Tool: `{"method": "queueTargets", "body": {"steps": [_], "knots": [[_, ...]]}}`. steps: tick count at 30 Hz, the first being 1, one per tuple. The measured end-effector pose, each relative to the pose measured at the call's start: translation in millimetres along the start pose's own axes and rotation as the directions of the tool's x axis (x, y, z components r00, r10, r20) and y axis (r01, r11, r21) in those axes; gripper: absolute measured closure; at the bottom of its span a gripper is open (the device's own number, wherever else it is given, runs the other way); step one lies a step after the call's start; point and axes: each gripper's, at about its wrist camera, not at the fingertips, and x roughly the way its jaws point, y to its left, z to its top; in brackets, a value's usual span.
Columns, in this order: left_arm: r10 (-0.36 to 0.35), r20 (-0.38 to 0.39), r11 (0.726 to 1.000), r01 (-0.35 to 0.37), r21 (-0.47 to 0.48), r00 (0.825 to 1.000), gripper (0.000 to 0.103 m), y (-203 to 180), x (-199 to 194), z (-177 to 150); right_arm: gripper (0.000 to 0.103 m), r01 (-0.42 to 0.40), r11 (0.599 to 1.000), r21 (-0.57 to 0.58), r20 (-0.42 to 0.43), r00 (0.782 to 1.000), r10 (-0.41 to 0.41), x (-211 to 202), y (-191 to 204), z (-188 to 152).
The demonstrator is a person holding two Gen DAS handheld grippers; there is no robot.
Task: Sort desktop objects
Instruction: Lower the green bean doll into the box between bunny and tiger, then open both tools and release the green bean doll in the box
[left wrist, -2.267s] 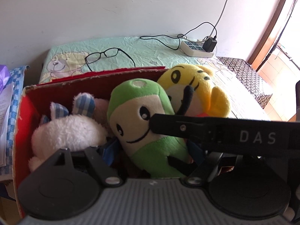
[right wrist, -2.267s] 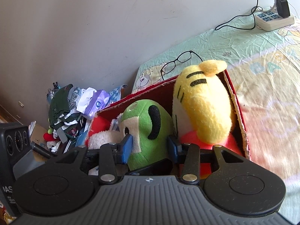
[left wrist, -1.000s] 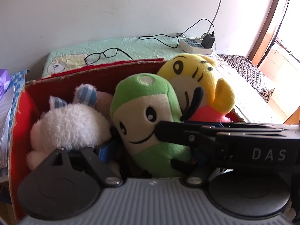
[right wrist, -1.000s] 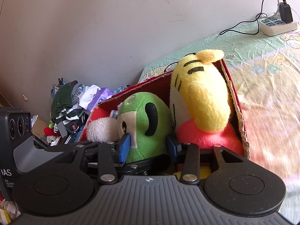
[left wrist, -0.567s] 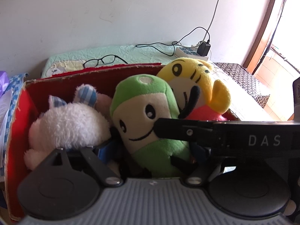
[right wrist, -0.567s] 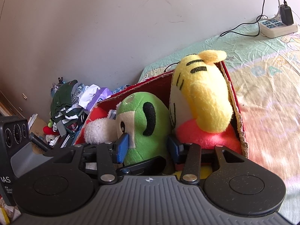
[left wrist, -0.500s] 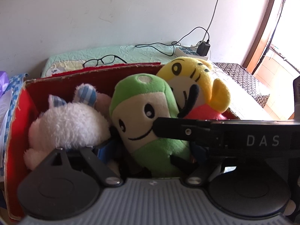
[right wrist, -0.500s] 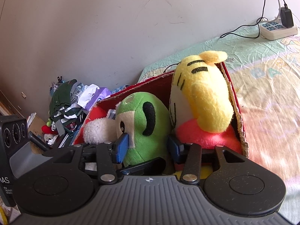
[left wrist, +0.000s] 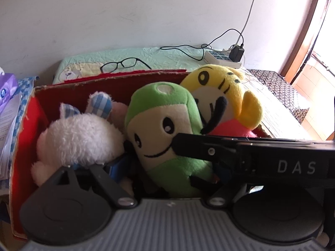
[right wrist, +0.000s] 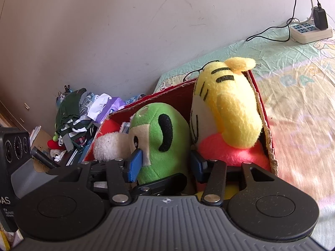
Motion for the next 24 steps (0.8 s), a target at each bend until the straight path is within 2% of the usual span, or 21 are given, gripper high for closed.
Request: {"method": "queueTargets", "body": {"steps": [13,24], "knots": [[0.100,-0.026,0.990,-0.102,-0.095,0.995,0.018,-7.0,-8.5,-1.8,0.051,-0.068,0.998,0.006,-0.066,0.995,0.068,-2.6,-4.4,5.8],[0.156,-0.025,0.973,-0.158,-0.170,0.987,0.017,-10.0,-19.1,-5.5,0.047,-0.139,0.989,0.050,-0.079,0.987,0.142,-16.2,-11.9,10.2]]}}
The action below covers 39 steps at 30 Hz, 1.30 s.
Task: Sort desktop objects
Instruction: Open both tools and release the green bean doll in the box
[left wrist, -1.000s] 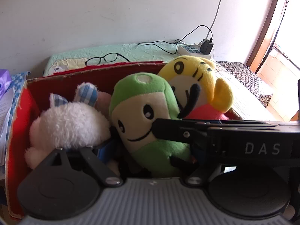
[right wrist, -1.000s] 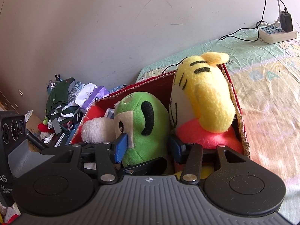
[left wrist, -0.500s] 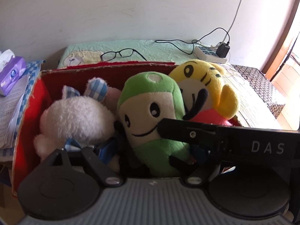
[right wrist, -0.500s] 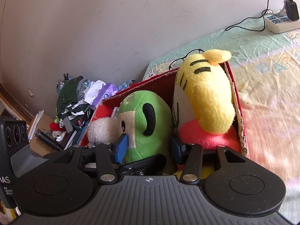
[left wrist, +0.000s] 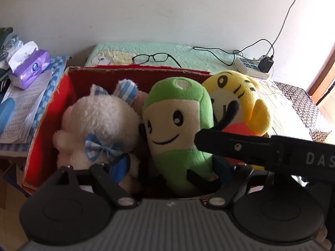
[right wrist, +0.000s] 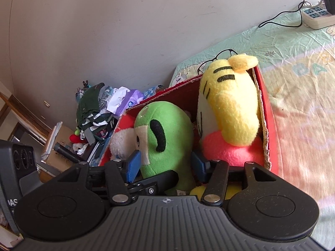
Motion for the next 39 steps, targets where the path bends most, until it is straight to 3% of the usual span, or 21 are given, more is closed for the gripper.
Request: {"method": "queueTargets", "body": {"steps": [8,29,39], "knots": [[0.059,-0.001,0.998,-0.059,-0.003,0.998,0.017,-13.9,1.9,-3.0,0.069,0.022,1.000,-0.023,-0.010,1.000,-0.022,0.5,-3.0,1.1],[0.176,-0.033,0.984,-0.177,-0.028,0.984,0.010,-29.0,6.8,-9.2,0.073,-0.009,0.997,-0.083,0.002,1.000,0.009,-3.6,-2.9,-4.3],[0.149,-0.068,0.989,-0.149,0.002,0.986,0.004,-28.8,12.7,-6.7,0.070,0.014,0.996,-0.088,0.038,0.999,-0.011,-2.2,2.0,-7.5]]}}
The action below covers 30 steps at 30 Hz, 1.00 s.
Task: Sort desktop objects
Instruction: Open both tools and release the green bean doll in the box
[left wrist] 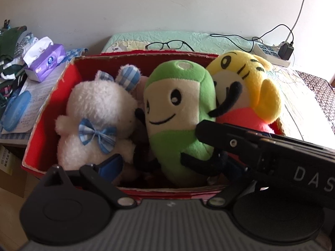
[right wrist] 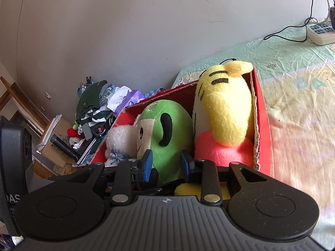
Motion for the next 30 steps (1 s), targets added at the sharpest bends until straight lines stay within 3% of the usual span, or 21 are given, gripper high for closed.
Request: {"method": "queueTargets", "body": {"steps": [5,7,17,23,30], "knots": [[-0.036,-0.021,0.999,0.036,0.007,0.999,0.005,6.1,-7.0,2.6,0.050,0.006,1.000,0.025,0.019,1.000,-0.007,0.6,6.5,-1.4],[-0.046,-0.020,0.999,0.046,0.008,0.999,0.005,8.4,-12.6,3.4,0.047,0.024,0.999,0.038,0.035,0.999,-0.025,-1.0,10.6,-2.5],[-0.032,0.022,0.999,0.031,0.043,0.999,0.004,29.9,-37.3,7.8,0.046,0.093,0.991,0.096,0.098,0.990,-0.102,-11.2,23.3,-5.8],[-0.010,0.044,0.996,0.005,0.093,0.999,0.003,36.9,-43.4,5.7,0.040,0.175,0.980,0.092,0.143,0.972,-0.187,-11.9,40.4,-13.3],[-0.026,0.024,0.997,0.024,0.076,0.999,0.003,52.2,-48.0,5.8,0.038,0.225,0.969,0.106,0.182,0.953,-0.242,-15.8,54.5,-22.3]]}}
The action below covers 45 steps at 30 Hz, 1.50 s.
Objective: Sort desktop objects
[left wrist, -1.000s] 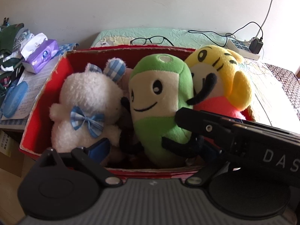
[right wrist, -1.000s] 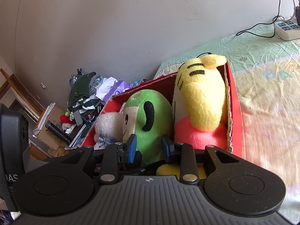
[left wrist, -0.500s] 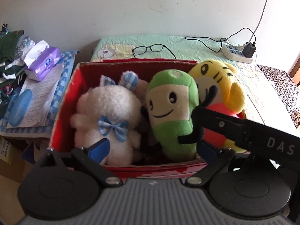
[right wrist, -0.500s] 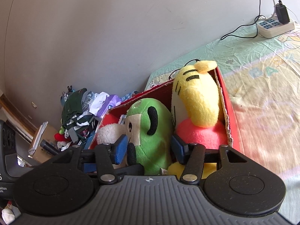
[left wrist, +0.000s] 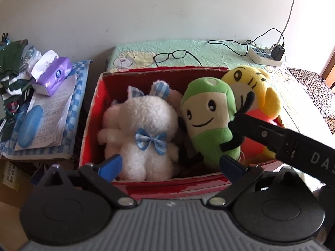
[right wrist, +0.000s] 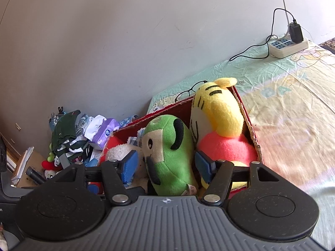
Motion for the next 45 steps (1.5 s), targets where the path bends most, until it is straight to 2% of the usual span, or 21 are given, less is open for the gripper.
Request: {"method": "queueTargets", "body": {"steps": [6,13,18,25,28,35,45], "knots": [[0.025,0.015,1.000,-0.024,-0.017,1.000,0.003,6.6,-7.0,-1.1,0.032,0.063,0.996,-0.063,0.048,0.997,-0.060,-10.8,19.2,-2.6],[0.126,0.035,0.992,-0.126,-0.016,0.991,0.003,11.1,-19.8,-1.3,0.022,0.139,0.984,-0.109,0.107,0.986,-0.127,-22.0,32.5,-4.8],[0.167,0.037,0.986,-0.167,-0.003,0.985,0.003,15.1,-24.3,-3.7,0.020,0.203,0.964,-0.170,0.137,0.974,-0.181,-29.3,40.9,-5.3],[0.235,0.002,0.972,-0.235,-0.013,0.972,0.003,20.5,-20.0,-7.2,0.020,0.280,0.949,-0.147,0.121,0.957,-0.264,-33.5,36.7,-8.7],[0.238,-0.028,0.971,-0.238,-0.008,0.971,0.003,20.3,-15.8,-8.4,0.020,0.339,0.931,-0.132,0.118,0.938,-0.325,-36.4,32.6,-11.4],[0.266,-0.040,0.964,-0.266,-0.002,0.963,0.003,6.1,-17.7,-11.7,0.020,0.453,0.882,-0.133,0.097,0.891,-0.443,-40.6,23.0,-10.4],[0.273,-0.089,0.960,-0.277,-0.040,0.958,0.003,-10.9,-14.6,-18.1,0.020,0.416,0.888,-0.196,-0.004,0.905,-0.425,-38.9,19.2,-4.4]]}}
